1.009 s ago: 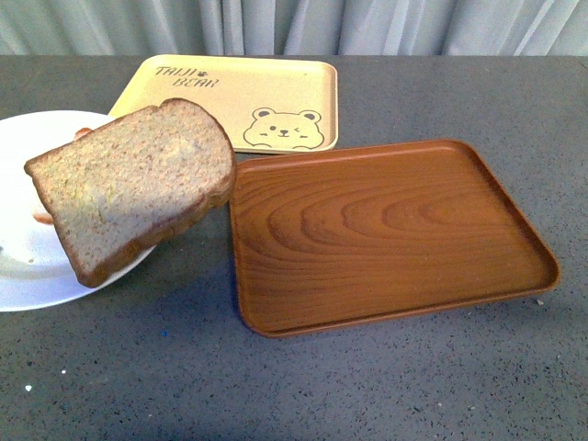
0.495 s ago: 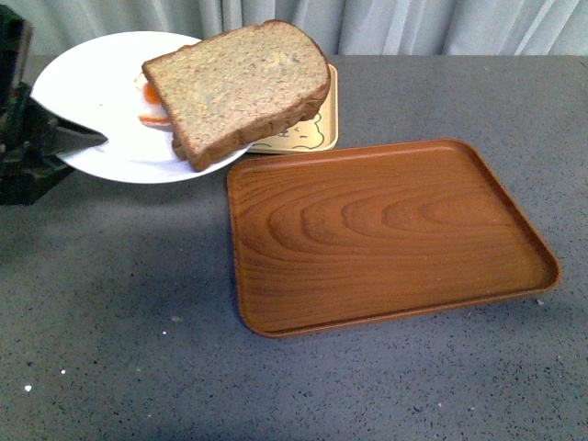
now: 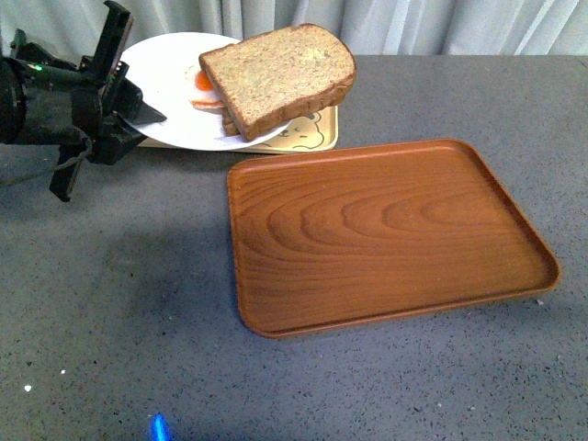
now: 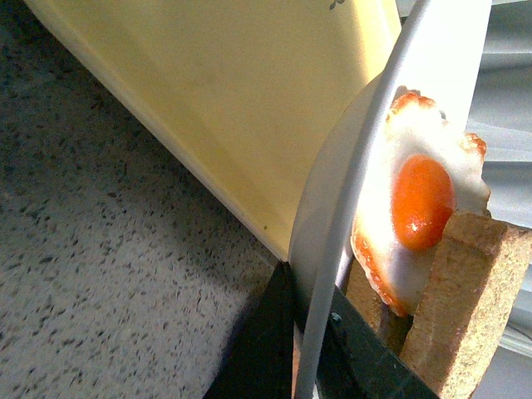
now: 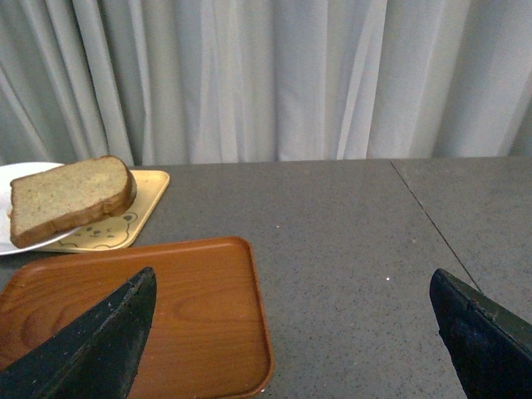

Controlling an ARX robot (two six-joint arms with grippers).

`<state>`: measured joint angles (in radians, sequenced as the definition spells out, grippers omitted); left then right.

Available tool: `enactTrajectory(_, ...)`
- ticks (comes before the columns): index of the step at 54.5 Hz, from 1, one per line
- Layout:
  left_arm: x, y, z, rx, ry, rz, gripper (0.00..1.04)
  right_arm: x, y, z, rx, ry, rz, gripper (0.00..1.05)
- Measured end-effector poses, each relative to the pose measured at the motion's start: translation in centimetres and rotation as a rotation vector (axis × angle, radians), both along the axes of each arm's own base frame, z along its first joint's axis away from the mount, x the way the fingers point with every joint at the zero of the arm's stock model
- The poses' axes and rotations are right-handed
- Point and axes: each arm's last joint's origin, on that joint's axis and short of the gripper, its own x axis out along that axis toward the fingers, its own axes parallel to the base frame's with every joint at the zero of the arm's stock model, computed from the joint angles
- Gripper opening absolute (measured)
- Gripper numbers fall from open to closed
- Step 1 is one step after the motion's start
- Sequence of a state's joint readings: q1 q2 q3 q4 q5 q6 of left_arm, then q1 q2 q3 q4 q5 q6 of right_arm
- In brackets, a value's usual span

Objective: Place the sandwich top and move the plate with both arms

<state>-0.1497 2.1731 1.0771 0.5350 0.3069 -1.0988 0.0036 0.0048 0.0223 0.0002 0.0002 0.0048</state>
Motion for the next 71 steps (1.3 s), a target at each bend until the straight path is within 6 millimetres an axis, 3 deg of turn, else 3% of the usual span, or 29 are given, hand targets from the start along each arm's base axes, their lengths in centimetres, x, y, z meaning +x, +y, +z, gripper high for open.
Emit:
enactTrajectory(28, 5.0, -2.4, -2.7, -0.045, 0.038, 0.005, 0.03, 0.0, 0.0, 0.0, 0.0, 0.0, 0.0, 0.96)
enactTrajectory(36, 5.4, -2.3, -2.5, -0.064, 0.015, -0.003, 0.33, 0.0, 0.0, 0.0, 0.0, 0.0, 0.0, 0.96)
enactTrajectory(40, 5.2, -2.1, -2.6, -0.069, 0.007, -0.005, 0.42, 0.0, 0.0, 0.0, 0.0, 0.0, 0.0, 0.96)
enactTrajectory(51, 3.2, -0.2, -2.3, -0.097, -0.027, 0.017, 0.7, 0.0, 0.0, 0.0, 0.0, 0.0, 0.0, 0.96)
enactTrajectory(60, 0.0, 2.5, -1.6, -0.121, -0.055, 0.061, 0.96, 0.0, 0.0, 0.0, 0.0, 0.0, 0.0, 0.96)
enactTrajectory(71, -4.9, 4.5, 0.0, -0.142, -0.104, 0.082, 0.96, 0.0, 0.0, 0.0, 0.0, 0.0, 0.0, 0.96)
